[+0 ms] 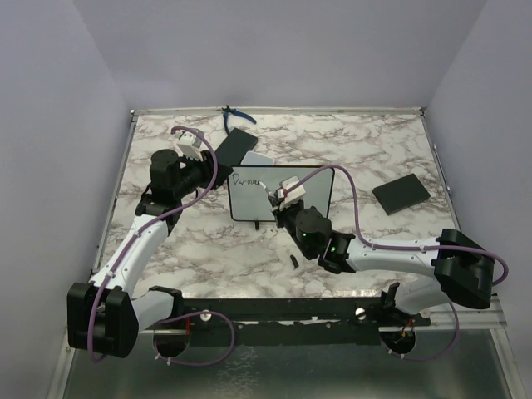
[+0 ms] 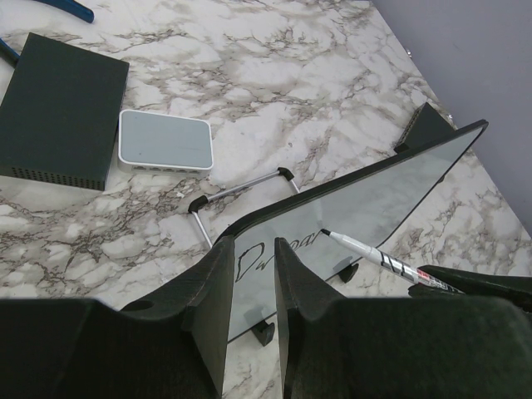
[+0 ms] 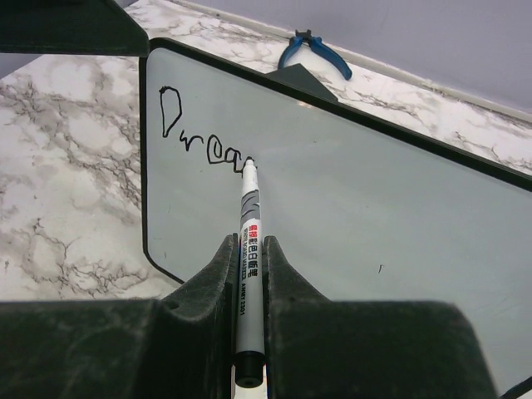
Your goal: Write a sentence on the whiteboard
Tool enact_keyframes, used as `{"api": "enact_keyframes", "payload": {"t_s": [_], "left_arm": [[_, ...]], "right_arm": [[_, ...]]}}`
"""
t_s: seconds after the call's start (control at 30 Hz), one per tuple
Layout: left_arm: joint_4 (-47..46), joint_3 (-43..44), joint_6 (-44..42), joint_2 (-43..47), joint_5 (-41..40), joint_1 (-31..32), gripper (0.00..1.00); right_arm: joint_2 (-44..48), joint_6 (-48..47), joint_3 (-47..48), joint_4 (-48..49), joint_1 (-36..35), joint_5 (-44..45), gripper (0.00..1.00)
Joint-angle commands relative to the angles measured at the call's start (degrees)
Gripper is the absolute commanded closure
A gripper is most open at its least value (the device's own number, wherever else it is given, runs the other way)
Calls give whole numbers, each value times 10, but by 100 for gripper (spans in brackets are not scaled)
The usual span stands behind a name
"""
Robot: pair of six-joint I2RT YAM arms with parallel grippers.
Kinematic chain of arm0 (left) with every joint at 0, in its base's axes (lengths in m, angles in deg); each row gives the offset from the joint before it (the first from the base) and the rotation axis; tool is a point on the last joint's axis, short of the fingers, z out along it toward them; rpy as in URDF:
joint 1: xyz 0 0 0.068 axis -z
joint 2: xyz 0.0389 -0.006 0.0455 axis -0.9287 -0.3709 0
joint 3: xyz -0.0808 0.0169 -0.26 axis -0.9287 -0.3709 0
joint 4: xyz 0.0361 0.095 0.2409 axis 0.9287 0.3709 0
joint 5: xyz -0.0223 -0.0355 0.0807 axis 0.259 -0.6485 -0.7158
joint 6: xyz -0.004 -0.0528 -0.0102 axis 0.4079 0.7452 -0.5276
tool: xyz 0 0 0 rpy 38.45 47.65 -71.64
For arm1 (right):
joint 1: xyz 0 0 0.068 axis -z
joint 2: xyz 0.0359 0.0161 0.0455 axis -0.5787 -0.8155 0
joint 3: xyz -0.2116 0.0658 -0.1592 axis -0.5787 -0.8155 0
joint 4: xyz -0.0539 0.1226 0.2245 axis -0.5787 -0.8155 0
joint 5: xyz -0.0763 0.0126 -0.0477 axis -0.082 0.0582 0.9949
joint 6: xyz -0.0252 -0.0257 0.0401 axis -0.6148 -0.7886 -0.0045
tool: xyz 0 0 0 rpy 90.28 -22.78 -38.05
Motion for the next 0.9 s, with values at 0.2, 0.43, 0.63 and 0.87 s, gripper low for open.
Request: {"api": "enact_keyframes", "payload": {"t_s": [0.2,0.43,0.63,0.87], "left_arm": [[-3,-6,1,12,6,2,73],[-3,-6,1,12,6,2,73],[-3,-6,1,12,6,2,73],[-3,-6,1,11,7,2,73]], "right_arm": [[10,-9,-6,10,-2,44,100],[11,12,-17,-7,-2,41,100],[6,15,-16,-22,-3,35,100],[2,35,-18,-28,-2,35,100]]}}
